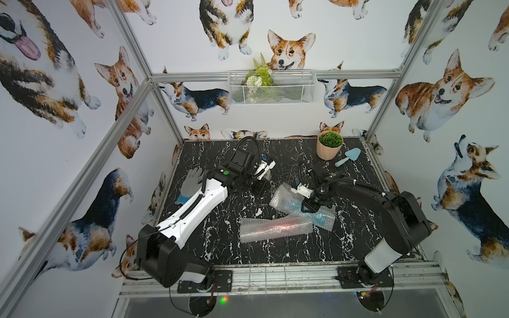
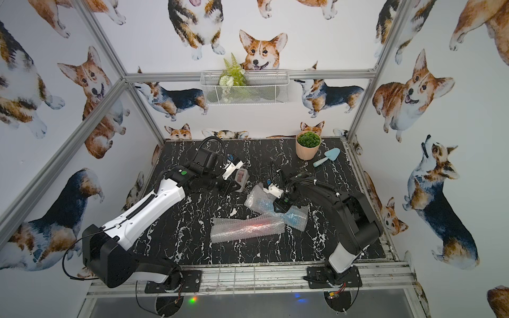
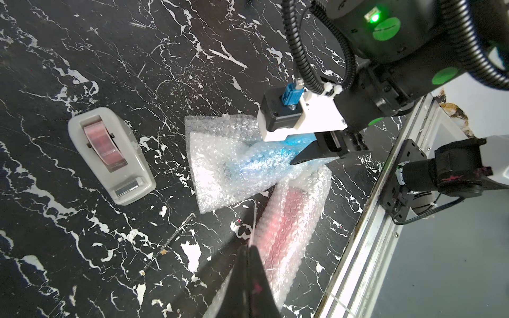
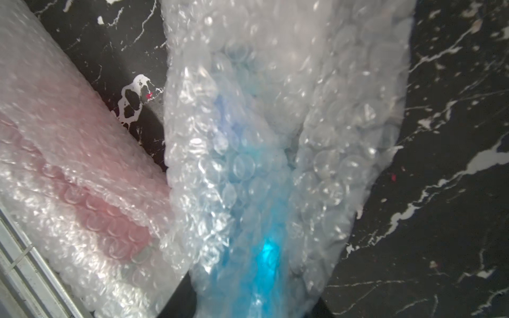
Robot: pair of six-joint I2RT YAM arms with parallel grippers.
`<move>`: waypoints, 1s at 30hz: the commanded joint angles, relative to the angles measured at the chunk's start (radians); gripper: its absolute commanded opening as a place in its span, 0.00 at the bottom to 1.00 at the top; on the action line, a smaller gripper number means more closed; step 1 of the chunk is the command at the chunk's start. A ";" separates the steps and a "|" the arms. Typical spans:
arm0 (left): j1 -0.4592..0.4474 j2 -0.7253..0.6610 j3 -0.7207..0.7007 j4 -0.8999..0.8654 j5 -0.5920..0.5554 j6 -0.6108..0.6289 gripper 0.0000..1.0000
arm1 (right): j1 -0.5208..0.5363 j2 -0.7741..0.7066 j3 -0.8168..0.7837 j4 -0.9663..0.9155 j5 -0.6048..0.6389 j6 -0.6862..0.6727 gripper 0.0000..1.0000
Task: Wrap wine bottles in bubble wrap
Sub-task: Adjust the bubble wrap at the center of the board.
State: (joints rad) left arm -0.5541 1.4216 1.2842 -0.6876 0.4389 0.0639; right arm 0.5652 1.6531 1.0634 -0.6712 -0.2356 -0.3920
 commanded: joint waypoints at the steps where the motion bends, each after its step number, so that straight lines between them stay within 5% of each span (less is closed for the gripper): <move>1: 0.000 -0.004 -0.002 -0.010 -0.002 0.017 0.00 | 0.018 0.054 0.018 0.101 0.226 -0.056 0.42; 20: 0.010 -0.023 -0.025 -0.010 -0.023 0.024 0.00 | 0.050 0.185 0.118 0.130 0.372 -0.137 0.38; 30: 0.010 -0.002 -0.020 0.051 -0.017 -0.035 0.00 | 0.111 -0.008 -0.120 0.283 0.368 -0.164 0.36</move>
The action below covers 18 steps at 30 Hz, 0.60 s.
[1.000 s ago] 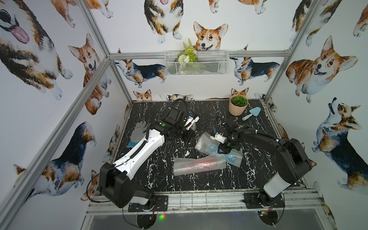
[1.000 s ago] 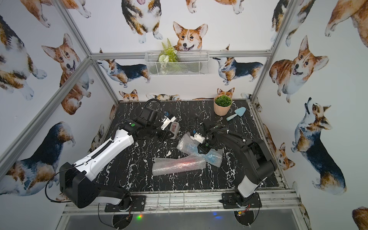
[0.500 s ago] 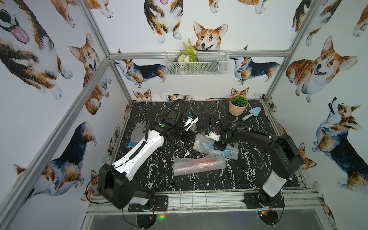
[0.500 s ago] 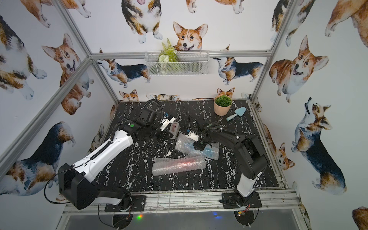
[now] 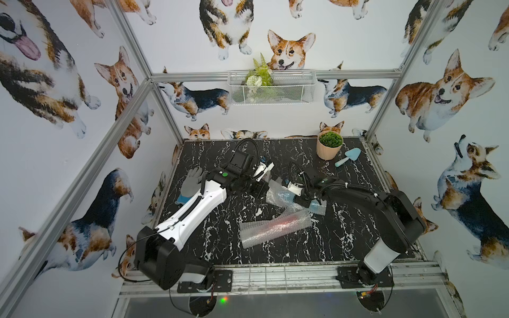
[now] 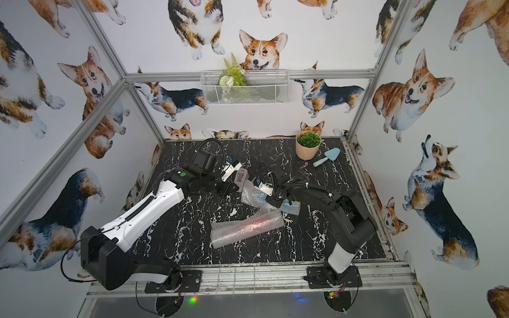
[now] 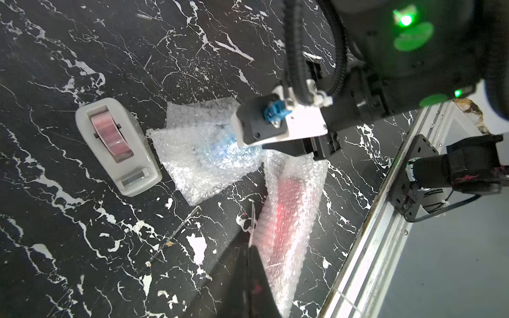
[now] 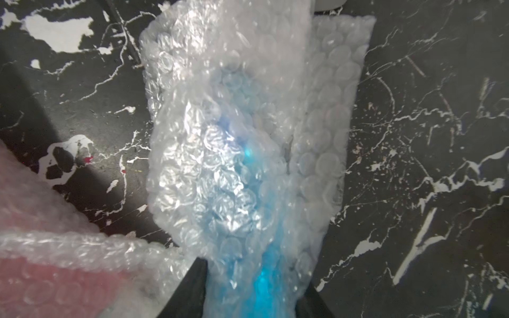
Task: Wrap wine bottles in bubble wrap
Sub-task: Adjust the bubble wrap at the center of the board.
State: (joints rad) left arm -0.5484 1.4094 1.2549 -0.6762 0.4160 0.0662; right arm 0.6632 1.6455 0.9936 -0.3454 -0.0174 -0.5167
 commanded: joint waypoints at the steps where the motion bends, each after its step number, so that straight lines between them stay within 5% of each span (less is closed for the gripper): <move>1: 0.004 0.015 0.012 0.049 0.012 -0.049 0.00 | 0.023 -0.001 -0.062 -0.037 0.171 -0.041 0.36; 11: 0.004 -0.005 -0.012 0.179 -0.137 -0.230 0.00 | 0.127 -0.096 -0.191 0.074 0.323 -0.055 0.39; 18: -0.005 0.042 -0.017 0.284 -0.109 -0.352 0.00 | 0.203 -0.107 -0.245 0.133 0.416 -0.042 0.40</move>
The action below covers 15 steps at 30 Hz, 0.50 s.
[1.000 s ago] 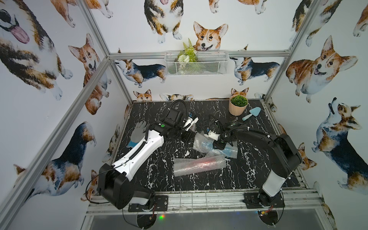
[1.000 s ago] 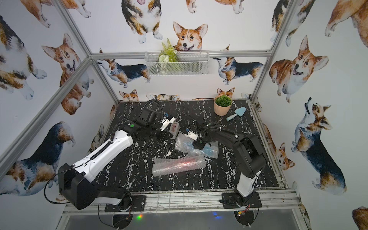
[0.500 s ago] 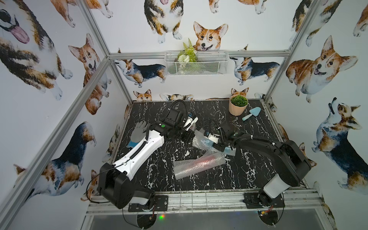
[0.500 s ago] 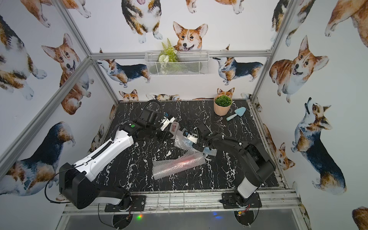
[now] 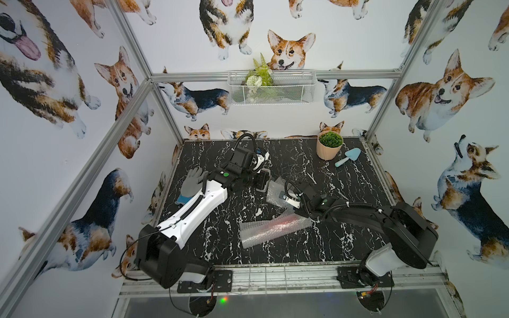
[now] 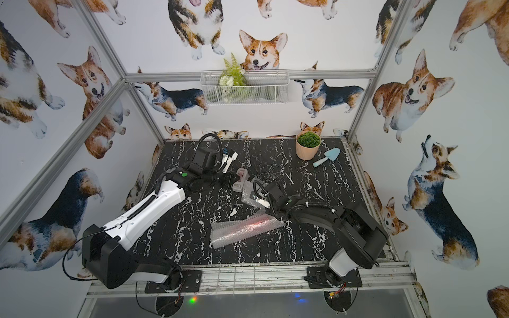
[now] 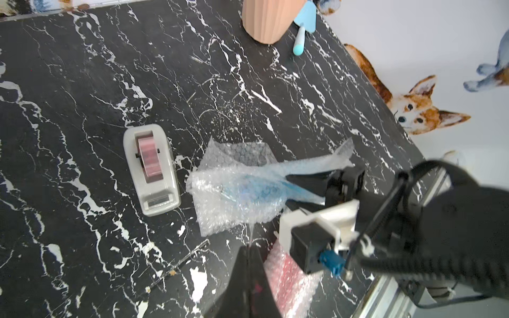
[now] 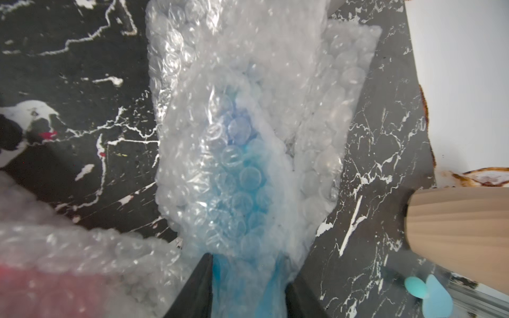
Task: Wrap wine bottles in bubble wrap
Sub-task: Adjust the bubble wrap at the center of the board, then stick the tape on the bubble wrap.
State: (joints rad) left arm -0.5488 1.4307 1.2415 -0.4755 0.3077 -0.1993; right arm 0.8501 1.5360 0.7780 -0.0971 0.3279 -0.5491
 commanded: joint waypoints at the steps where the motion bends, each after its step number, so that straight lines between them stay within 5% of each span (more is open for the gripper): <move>1: -0.011 0.031 -0.003 0.103 0.005 -0.112 0.00 | 0.028 -0.003 -0.042 -0.098 0.092 -0.010 0.40; 15: -0.155 0.153 -0.020 0.308 -0.071 -0.473 0.00 | 0.142 -0.030 -0.136 0.038 0.274 -0.021 0.40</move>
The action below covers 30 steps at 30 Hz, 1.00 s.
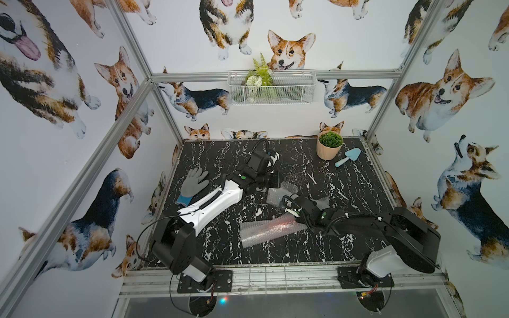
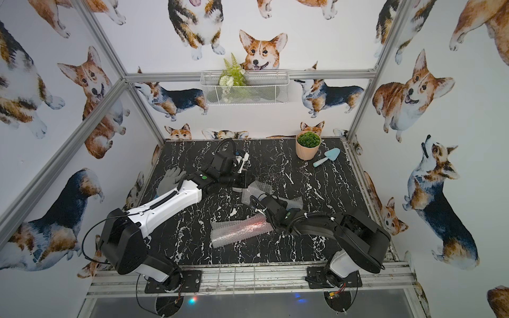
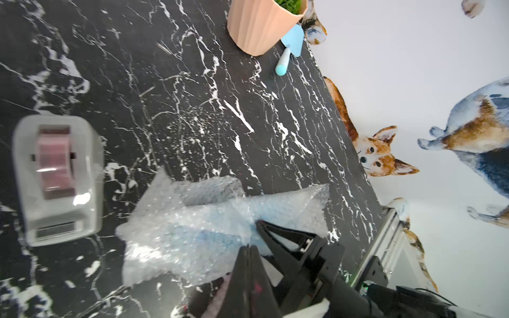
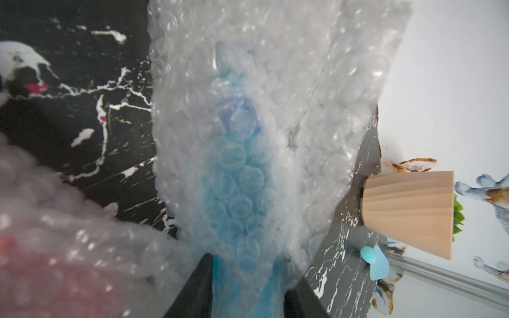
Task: Wrap wine bottles in bubble wrap
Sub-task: Stick the tape on the bubble wrap.
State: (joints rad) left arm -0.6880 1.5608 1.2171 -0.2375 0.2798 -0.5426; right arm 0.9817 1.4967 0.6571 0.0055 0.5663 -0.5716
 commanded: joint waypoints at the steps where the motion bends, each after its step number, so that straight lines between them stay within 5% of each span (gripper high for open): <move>1: -0.030 0.028 -0.001 0.086 -0.047 -0.159 0.00 | 0.012 0.010 -0.018 -0.060 0.045 0.008 0.40; 13: -0.096 0.031 -0.074 0.166 -0.124 -0.255 0.00 | 0.063 0.006 -0.055 -0.013 0.099 0.035 0.40; 30: -0.080 0.223 0.108 0.118 -0.060 -0.211 0.00 | 0.092 0.034 -0.060 0.000 0.095 0.062 0.40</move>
State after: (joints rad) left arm -0.7609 1.7653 1.2945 -0.1349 0.2043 -0.7376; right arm 1.0672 1.5173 0.6018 0.0814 0.7139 -0.5205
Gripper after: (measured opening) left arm 0.049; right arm 0.405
